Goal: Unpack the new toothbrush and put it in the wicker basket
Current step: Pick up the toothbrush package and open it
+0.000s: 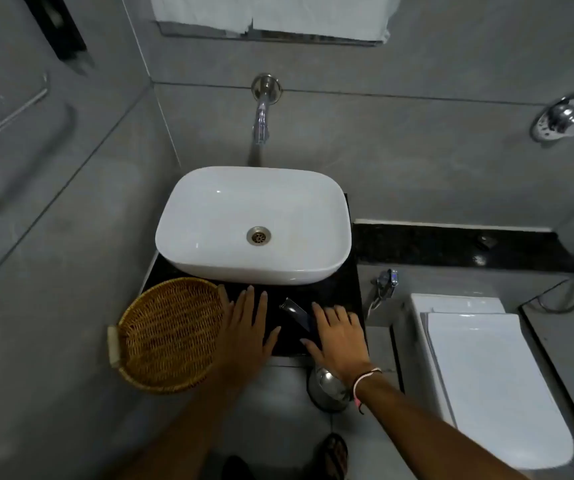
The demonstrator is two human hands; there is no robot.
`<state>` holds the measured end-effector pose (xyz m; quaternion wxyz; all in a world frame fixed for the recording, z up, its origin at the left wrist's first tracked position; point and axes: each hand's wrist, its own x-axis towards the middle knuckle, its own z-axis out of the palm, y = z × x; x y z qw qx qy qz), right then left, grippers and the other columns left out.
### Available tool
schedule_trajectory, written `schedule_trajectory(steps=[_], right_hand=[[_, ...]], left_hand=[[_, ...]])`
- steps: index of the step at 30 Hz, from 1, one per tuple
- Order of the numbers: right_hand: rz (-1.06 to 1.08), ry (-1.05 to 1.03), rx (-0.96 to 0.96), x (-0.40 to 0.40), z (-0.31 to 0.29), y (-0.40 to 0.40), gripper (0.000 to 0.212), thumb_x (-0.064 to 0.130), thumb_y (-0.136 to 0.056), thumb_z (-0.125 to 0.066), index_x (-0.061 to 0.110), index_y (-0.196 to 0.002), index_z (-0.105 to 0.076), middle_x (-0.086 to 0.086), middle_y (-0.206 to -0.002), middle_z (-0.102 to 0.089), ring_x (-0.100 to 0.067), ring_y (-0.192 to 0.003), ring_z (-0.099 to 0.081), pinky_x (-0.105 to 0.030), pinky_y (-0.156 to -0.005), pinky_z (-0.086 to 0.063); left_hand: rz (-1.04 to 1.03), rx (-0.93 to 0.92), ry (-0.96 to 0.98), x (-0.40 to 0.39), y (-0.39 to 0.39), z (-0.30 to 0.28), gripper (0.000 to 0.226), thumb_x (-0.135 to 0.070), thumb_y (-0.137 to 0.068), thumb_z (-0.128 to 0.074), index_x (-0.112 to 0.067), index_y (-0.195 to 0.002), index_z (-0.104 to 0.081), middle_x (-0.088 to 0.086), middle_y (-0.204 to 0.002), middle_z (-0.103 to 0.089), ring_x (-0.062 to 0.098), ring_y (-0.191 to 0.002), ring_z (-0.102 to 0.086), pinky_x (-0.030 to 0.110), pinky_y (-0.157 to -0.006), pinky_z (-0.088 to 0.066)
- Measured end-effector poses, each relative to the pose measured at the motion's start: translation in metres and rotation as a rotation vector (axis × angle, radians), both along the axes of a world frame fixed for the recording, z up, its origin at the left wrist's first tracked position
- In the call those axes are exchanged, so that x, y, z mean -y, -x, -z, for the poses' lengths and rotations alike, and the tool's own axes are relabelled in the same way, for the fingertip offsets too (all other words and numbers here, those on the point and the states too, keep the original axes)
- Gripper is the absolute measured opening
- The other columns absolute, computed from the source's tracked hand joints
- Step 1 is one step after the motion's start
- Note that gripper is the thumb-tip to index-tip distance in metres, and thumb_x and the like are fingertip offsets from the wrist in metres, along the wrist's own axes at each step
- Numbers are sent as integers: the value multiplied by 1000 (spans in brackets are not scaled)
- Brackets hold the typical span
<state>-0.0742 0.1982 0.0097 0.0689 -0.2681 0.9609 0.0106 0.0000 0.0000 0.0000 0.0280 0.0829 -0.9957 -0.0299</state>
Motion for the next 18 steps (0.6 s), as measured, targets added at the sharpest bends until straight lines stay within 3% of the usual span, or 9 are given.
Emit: schedule_trajectory(steps=[4, 8, 10, 13, 15, 18], right_hand=[[37, -37, 117, 5, 5, 1, 57, 38, -92, -56, 17, -143, -40, -9, -128, -62, -31, -118, -54, -43, -96, -45], [38, 11, 128, 1, 2, 5, 42, 28, -95, -53, 19, -136, -48, -7, -124, -63, -29, -112, -58, -41, -92, -50], [5, 79, 64, -6, -3, 7, 45, 25, -94, -56, 19, -139, -51, -5, -123, -64, -28, -108, -59, -41, -89, -51], [-101, 182, -91, -17, -16, 11, 49, 16, -82, -74, 21, -130, -64, -1, -114, -69, -25, -99, -64, -37, -81, -54], [-169, 224, -186, -24, -25, 18, 52, 13, -78, -78, 21, -128, -64, -1, -115, -69, -24, -102, -64, -35, -84, -53], [-275, 225, -306, -31, -47, 32, 59, 9, -76, -78, 20, -131, -61, -6, -120, -66, -28, -109, -61, -40, -96, -51]], left_hand=[[-10, -31, -193, -8, 0, -1, 58, -41, -99, -42, 0, -134, -63, 25, -130, -69, 37, -118, -69, 45, -99, -59], [-41, -160, -529, -6, 10, -4, 44, -21, -104, -55, 0, -142, -54, 21, -138, -59, 32, -126, -61, 35, -106, -50], [-178, -180, -806, -6, 15, -11, 44, -21, -106, -52, -2, -146, -51, 19, -142, -56, 30, -130, -57, 33, -112, -45], [-468, -130, -1358, -4, 27, -19, 44, -22, -107, -50, -7, -148, -48, 22, -142, -58, 35, -129, -59, 47, -112, -49], [-581, -123, -1698, 0, 30, -19, 41, -24, -106, -52, -9, -145, -53, 24, -137, -62, 38, -124, -64, 44, -102, -56], [-574, -112, -1966, 2, 30, -21, 35, -27, -104, -56, -14, -136, -62, 22, -124, -69, 35, -112, -72, 36, -87, -62]])
